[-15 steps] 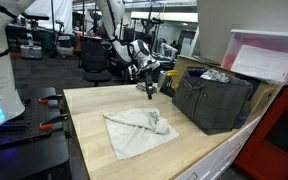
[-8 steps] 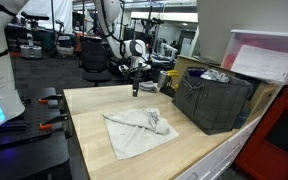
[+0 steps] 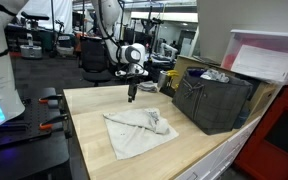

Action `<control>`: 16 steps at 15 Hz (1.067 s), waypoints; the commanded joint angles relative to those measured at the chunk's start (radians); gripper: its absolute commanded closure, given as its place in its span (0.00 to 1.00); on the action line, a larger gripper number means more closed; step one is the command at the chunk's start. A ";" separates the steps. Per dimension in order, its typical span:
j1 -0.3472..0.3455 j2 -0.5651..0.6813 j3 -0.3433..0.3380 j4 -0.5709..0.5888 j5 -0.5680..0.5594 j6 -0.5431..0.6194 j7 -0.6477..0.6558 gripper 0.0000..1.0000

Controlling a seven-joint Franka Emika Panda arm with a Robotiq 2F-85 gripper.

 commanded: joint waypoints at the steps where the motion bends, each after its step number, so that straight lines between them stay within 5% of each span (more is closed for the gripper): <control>1: 0.018 -0.001 -0.039 -0.034 0.026 0.065 0.007 0.00; 16: 0.072 0.070 -0.129 -0.016 0.047 0.145 0.040 0.06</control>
